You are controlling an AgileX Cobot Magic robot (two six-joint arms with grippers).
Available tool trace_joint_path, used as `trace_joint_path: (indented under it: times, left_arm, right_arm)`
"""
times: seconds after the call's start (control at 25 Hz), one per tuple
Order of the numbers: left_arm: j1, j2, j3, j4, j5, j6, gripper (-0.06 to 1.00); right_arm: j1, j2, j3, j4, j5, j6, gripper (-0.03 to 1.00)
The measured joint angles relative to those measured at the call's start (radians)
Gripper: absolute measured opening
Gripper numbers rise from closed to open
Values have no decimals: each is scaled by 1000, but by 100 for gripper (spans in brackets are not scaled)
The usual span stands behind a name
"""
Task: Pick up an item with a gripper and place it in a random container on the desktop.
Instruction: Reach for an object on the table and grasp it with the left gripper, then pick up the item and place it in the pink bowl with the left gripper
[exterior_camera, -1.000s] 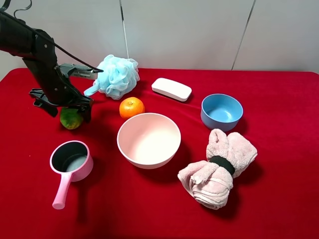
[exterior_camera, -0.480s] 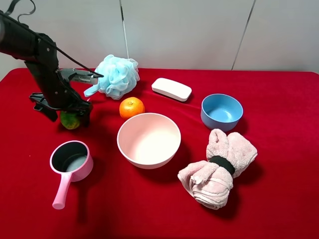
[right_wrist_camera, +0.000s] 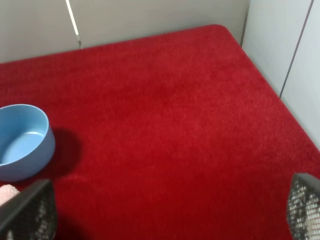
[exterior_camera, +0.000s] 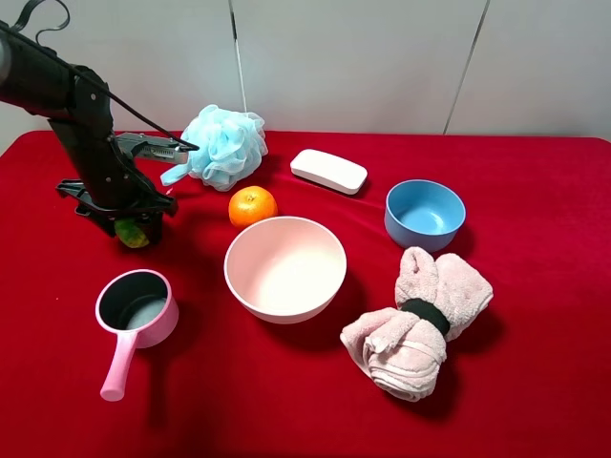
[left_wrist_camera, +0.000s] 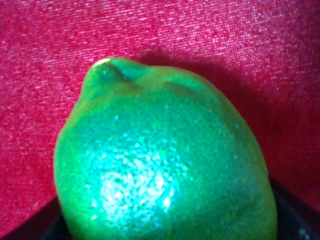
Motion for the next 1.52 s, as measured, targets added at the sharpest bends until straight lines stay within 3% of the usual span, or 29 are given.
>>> trace_joint_path:
  times: [0.36, 0.64, 1.2, 1.52]
  left_arm:
    - [0, 0, 0, -2, -1, 1, 63]
    - [0, -6, -13, -67, 15, 1, 63]
    - [-11, -20, -201, -95, 365, 1, 63]
    - [-60, -92, -221, -95, 417, -3, 63]
  right_arm:
    - [0, 0, 0, 0, 0, 0, 69]
    - [0, 0, 0, 0, 0, 0, 69]
    - [0, 0, 0, 0, 0, 0, 69]
    - [0, 0, 0, 0, 0, 0, 69]
